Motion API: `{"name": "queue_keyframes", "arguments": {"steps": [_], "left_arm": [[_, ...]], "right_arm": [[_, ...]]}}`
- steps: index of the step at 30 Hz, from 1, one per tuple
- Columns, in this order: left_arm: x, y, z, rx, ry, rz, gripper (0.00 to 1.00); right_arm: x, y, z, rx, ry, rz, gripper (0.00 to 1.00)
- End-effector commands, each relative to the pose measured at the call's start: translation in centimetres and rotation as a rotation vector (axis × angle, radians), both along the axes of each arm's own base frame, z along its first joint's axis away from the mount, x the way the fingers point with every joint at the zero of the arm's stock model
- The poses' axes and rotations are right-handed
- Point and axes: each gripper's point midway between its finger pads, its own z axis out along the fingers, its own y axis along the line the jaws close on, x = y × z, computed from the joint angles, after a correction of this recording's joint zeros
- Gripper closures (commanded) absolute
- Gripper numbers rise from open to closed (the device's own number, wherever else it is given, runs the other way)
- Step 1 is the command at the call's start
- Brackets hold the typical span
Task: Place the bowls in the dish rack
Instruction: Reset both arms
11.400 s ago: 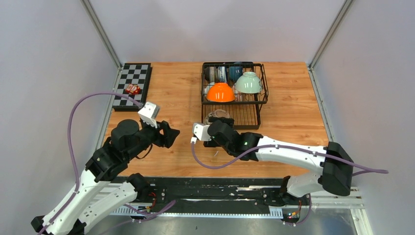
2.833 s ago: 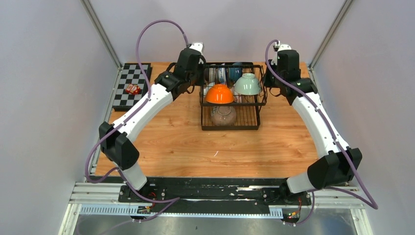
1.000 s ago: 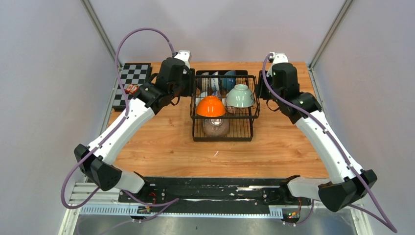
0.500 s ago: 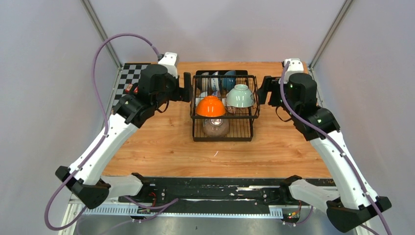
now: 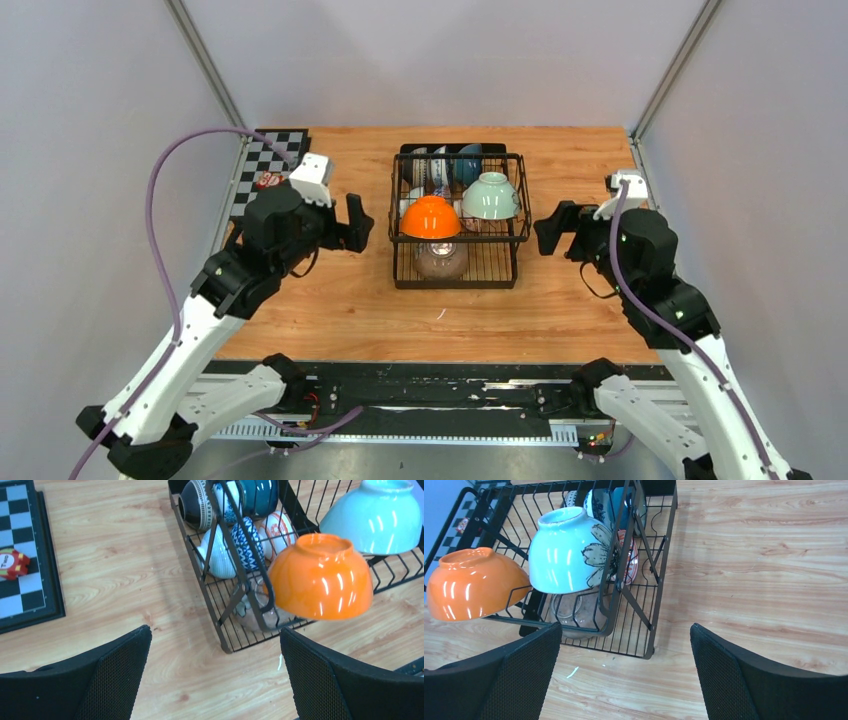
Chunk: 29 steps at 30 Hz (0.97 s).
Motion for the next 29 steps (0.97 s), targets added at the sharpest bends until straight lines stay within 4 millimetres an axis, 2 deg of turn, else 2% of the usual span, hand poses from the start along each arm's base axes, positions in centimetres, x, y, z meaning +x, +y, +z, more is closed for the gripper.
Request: {"name": "queue_keyframes", "arguments": {"steps": [1, 10, 15, 18, 22, 29], "left_arm": [[-1.6, 1.1, -0.3, -0.049, -0.028, 0.013, 0.0], [-4.7, 1.3, -2.1, -0.14, -0.078, -0.059, 0.0], [-6.2, 1.9, -2.4, -0.159, -0.13, -0.088, 0.0], [-6.6, 2.7, -2.7, -0.171, -0.158, -0.066, 0.0], [-7.3, 3.3, -2.1, -0.191, -0.192, -0.059, 0.0], [-7.1, 3.2, -2.6, -0.181, -0.172, -0.057, 0.0]], "right_arm": [[-1.9, -0.5, -1.3, 0.074, 0.017, -0.022, 0.0], [-3.7, -2.2, -4.8, 0.13, 0.05, -0.115, 0.0], [-4.4, -2.2, -5.8, 0.112, -0.008, -0.067, 0.0], [-4.7, -2.3, -6.2, 0.122, -0.037, -0.061, 0.0], [-4.9, -2.3, -6.5, 0.136, -0.066, -0.051, 0.0], [-5.1, -1.4, -6.7, 0.142, -0.091, 0.007, 0.0]]}}
